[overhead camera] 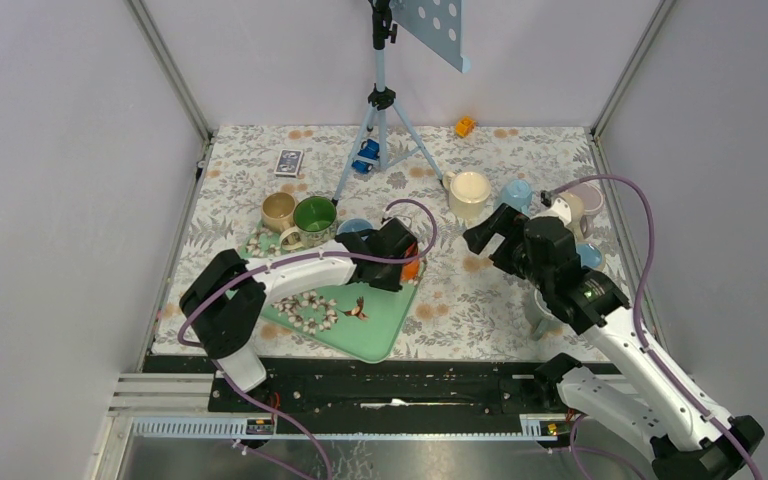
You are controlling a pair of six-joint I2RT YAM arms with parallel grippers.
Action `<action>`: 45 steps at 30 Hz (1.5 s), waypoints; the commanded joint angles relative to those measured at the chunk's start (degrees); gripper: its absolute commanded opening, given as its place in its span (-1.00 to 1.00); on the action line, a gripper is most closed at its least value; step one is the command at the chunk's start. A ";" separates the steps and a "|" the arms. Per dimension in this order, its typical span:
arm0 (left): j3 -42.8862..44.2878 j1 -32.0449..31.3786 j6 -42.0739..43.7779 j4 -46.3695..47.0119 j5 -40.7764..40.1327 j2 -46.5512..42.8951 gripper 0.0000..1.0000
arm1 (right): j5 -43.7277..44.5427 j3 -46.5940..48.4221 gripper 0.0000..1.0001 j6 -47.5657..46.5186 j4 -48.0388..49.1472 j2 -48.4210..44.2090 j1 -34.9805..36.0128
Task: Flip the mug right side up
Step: Place the cup on the tray.
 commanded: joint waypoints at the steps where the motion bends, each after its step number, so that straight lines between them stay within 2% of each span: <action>1: 2.00 -0.43 0.50 4.04 -1.31 0.14 -0.39 | 1.08 2.58 0.99 -1.21 -0.92 1.54 0.38; 6: 2.11 -0.40 0.50 4.04 -1.13 -0.46 0.10 | 3.13 3.94 0.99 -2.12 -4.32 3.12 0.40; 11: 2.17 -0.43 0.36 3.38 -1.43 -2.89 0.42 | 5.44 4.86 0.99 -3.09 -6.68 3.28 0.38; 14: 2.19 -0.39 0.35 3.22 -0.90 -5.56 0.78 | 6.66 5.82 0.99 -3.46 -8.96 3.98 0.39; 17: 2.48 -0.37 0.86 3.10 -0.35 -8.71 0.96 | 8.07 6.62 0.99 -3.71 -11.94 5.16 0.43; 25: 4.25 -0.34 0.69 2.93 3.54 -16.12 0.98 | 13.91 4.90 0.99 -1.59 -17.00 2.70 0.45; 35: 4.41 -0.18 1.02 2.64 6.74 -22.08 0.98 | 27.06 1.72 0.99 6.14 -28.70 0.50 0.30; 41: 4.02 0.22 2.69 2.79 7.52 -23.81 0.97 | 30.00 -0.50 0.99 10.23 -31.42 1.59 -0.62; 45: 3.72 0.60 3.55 2.78 9.11 -24.41 0.98 | 26.85 -3.23 0.99 9.84 -30.08 0.93 -6.33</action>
